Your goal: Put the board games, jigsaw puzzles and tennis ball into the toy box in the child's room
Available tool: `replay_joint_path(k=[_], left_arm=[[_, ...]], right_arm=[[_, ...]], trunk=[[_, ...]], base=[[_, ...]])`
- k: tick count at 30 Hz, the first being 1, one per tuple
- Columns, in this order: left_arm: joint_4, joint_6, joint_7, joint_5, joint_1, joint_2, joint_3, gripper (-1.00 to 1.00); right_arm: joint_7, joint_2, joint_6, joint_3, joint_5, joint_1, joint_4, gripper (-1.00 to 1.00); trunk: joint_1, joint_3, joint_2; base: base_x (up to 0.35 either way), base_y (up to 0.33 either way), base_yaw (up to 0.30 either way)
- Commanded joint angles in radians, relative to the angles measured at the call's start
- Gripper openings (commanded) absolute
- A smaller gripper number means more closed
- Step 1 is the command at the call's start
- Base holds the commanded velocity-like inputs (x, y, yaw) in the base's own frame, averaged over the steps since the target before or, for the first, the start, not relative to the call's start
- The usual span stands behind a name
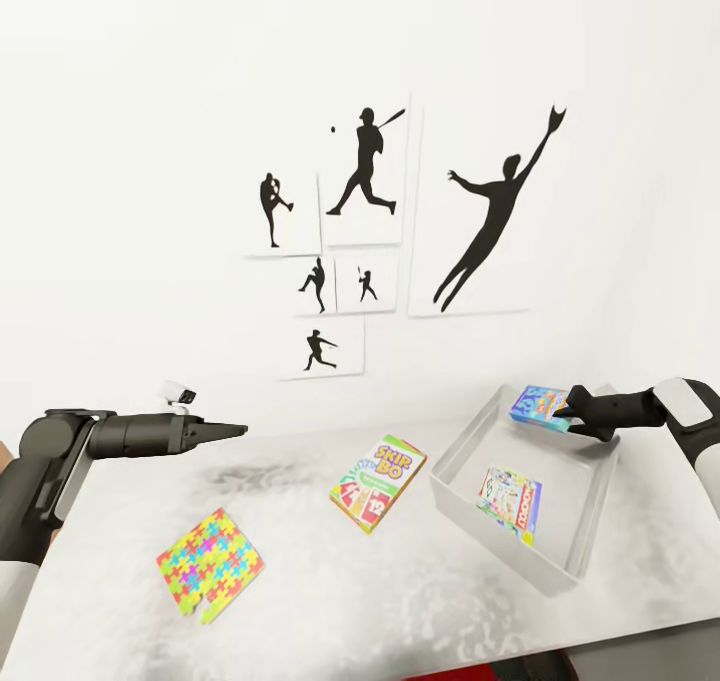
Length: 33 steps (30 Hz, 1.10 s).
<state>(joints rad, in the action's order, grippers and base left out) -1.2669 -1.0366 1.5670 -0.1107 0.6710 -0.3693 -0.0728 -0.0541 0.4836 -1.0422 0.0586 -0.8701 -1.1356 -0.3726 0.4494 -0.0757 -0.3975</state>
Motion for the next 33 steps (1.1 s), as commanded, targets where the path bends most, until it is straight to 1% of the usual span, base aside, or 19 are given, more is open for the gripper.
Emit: replay_joint_path(k=[1, 16, 33], left_arm=[[0.0, -0.011, 0.004, 0.0, 0.001, 0.0, 0.0, 1.0], [0.0, -0.011, 0.004, 0.0, 0.001, 0.0, 0.001, 1.0], [0.0, -0.011, 0.004, 0.0, 0.001, 0.0, -0.001, 1.0]], right_arm=[[-0.006, 0.0, -0.005, 0.006, 0.008, -0.001, 0.0, -1.0], [-0.005, -0.006, -0.005, 0.006, 0.009, -0.001, 0.0, -1.0], [-0.004, -0.006, -0.005, 0.004, 0.013, -0.001, 0.0, -1.0]], trunk=[[0.001, -0.004, -0.002], [0.001, -0.029, -0.002], [0.001, -0.057, -0.002]], base=[[0.0, 0.0, 0.0], [0.0, 0.0, 0.0], [0.0, 0.0, 0.0]])
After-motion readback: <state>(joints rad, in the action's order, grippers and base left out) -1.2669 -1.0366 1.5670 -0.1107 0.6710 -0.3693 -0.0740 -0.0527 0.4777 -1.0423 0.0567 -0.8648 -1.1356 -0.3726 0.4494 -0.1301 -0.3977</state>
